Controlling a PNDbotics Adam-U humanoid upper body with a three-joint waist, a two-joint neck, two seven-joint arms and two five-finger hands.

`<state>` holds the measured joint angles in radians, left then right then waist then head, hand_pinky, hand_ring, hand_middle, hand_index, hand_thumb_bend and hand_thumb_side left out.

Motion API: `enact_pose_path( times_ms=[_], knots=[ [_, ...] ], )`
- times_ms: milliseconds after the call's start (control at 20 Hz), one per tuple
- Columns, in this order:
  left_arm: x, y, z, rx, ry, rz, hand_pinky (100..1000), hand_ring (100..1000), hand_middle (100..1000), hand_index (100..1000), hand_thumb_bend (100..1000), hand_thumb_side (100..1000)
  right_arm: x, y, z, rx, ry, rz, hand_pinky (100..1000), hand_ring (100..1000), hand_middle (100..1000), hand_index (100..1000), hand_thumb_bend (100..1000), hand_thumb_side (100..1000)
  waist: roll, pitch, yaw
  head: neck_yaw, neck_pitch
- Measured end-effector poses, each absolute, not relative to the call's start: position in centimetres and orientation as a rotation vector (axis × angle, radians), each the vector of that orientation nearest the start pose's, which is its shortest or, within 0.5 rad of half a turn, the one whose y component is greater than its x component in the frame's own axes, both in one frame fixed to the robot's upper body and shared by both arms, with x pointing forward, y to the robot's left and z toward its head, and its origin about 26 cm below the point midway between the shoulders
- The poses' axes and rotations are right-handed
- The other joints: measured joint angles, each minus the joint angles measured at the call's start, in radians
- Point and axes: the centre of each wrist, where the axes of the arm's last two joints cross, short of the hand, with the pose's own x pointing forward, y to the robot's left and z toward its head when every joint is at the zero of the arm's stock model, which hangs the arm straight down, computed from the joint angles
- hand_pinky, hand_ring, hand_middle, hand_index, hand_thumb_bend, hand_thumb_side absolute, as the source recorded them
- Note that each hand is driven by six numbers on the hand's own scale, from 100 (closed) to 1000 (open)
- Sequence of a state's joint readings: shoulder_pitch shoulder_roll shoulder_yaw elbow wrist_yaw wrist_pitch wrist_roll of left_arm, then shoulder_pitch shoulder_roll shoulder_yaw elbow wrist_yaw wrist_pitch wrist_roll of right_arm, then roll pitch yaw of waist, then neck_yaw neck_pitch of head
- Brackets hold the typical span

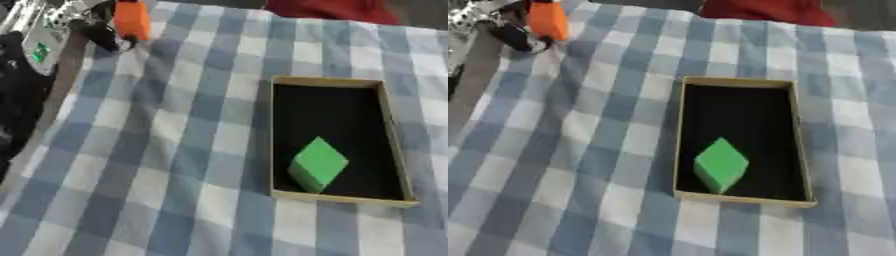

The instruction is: Pick up objects on the table and place them in the box.

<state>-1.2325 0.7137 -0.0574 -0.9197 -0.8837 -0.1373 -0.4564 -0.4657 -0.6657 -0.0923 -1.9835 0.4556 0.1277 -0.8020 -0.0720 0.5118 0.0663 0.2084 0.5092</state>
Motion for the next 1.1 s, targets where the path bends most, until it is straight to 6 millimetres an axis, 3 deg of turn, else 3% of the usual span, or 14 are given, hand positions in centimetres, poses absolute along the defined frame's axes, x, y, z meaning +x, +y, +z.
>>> enact_pose_path(
  times_ms=[150,450,800,1100],
  knots=[
    [45.57,35.27,38.52,1.241,-1.442,-1.286,695,753,718,859,339,100,29.94,-31.0,29.5,1.674,2.891,0.236,793,766,757,784,100,1000,-0.004,0.0,0.0,0.0,0.0],
    [45.6,35.36,38.23,1.203,-1.432,-1.286,654,707,658,812,232,100,29.94,-31.01,29.5,1.676,2.89,0.238,793,765,757,784,100,1000,-0.011,0.0,0.003,0.0,0.0],
    [45.48,35.2,38.35,1.196,-1.46,-1.254,676,726,677,798,282,100,29.94,-31.03,29.43,1.681,2.891,0.237,792,765,756,784,100,1000,-0.011,0.0,0.008,0.0,0.0],
    [45.49,35.13,38.09,1.184,-1.472,-1.244,658,702,649,764,241,100,29.94,-31.05,29.37,1.684,2.892,0.235,792,765,756,785,100,1000,-0.012,0.0,0.008,0.0,0.0]
  ],
)
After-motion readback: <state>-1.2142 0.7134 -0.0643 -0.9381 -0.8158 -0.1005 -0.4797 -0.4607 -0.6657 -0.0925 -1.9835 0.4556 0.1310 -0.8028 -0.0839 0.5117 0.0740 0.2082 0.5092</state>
